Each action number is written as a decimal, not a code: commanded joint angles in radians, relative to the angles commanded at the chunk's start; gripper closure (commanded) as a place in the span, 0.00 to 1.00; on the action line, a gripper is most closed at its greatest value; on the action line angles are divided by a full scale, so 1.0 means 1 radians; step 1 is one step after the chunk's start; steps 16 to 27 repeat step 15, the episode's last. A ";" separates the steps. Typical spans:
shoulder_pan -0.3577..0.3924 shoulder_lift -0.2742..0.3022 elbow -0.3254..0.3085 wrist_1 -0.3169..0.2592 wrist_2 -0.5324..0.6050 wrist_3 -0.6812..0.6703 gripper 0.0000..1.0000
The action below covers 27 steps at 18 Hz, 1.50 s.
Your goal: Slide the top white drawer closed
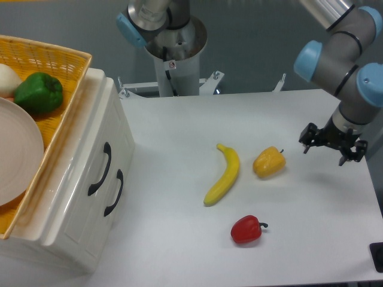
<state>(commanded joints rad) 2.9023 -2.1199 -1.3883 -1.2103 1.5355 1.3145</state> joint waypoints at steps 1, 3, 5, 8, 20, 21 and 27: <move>0.000 -0.003 0.011 -0.002 0.000 0.011 0.00; 0.005 -0.012 0.032 0.000 0.000 0.038 0.00; 0.006 -0.018 0.041 0.000 0.002 0.092 0.00; 0.008 -0.018 0.040 0.002 0.038 0.239 0.00; 0.008 -0.026 0.037 0.003 0.043 0.252 0.00; 0.008 -0.026 0.037 0.003 0.043 0.252 0.00; 0.008 -0.026 0.037 0.003 0.043 0.252 0.00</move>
